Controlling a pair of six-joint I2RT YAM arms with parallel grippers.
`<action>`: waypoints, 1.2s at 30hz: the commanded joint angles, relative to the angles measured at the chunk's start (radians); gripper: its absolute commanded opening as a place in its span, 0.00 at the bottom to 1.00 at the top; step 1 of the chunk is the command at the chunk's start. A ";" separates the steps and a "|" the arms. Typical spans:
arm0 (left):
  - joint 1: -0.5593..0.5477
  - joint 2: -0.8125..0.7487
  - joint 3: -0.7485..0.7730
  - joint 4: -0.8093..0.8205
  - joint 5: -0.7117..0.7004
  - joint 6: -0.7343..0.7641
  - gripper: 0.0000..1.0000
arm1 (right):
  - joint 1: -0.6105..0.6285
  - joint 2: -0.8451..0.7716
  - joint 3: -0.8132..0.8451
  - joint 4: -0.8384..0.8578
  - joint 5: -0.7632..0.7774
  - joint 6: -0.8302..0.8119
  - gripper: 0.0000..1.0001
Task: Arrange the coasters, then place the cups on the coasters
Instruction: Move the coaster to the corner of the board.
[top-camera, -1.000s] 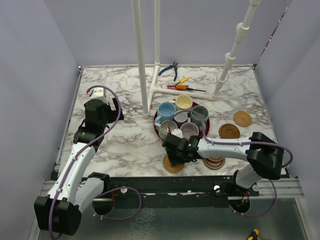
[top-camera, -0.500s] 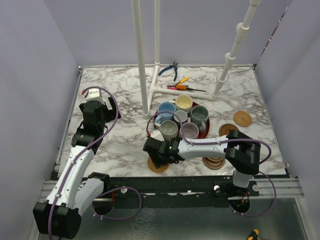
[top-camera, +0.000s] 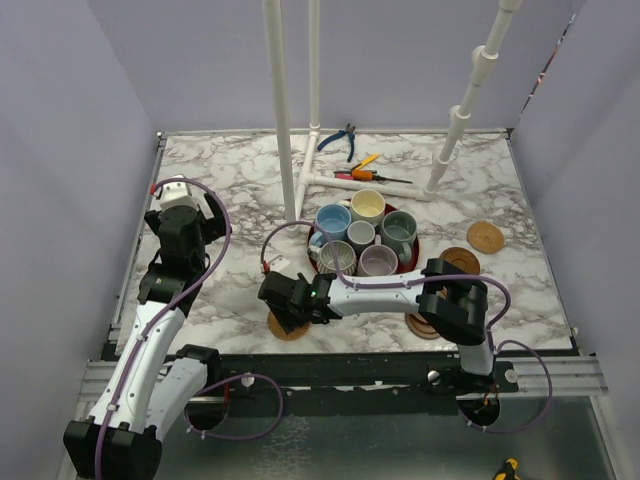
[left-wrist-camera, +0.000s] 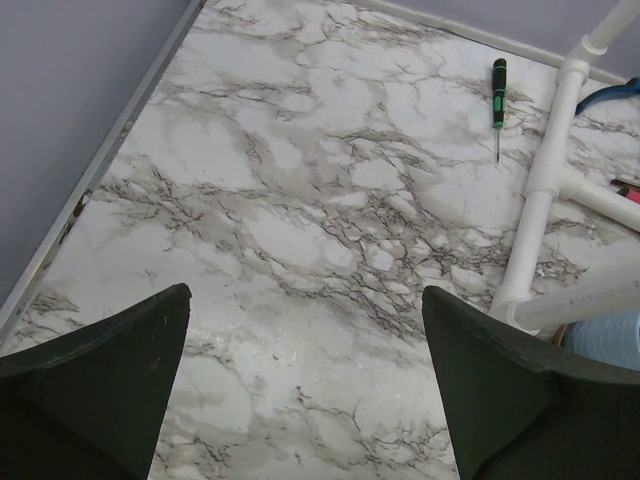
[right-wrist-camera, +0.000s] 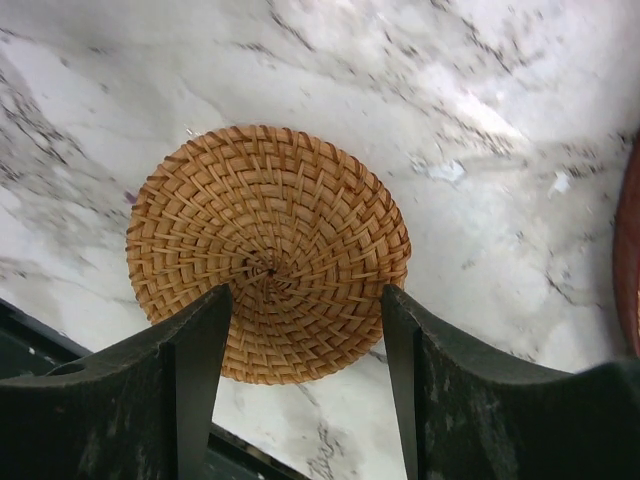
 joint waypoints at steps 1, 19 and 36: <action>0.003 -0.012 -0.012 -0.008 -0.039 -0.007 0.99 | 0.016 0.108 0.046 0.048 -0.024 -0.039 0.62; 0.003 -0.028 -0.015 -0.008 -0.049 -0.011 0.99 | 0.043 0.153 0.143 0.087 -0.083 -0.097 0.63; 0.003 -0.032 -0.019 -0.008 -0.057 -0.013 0.99 | 0.043 -0.002 0.149 0.057 -0.050 -0.091 0.83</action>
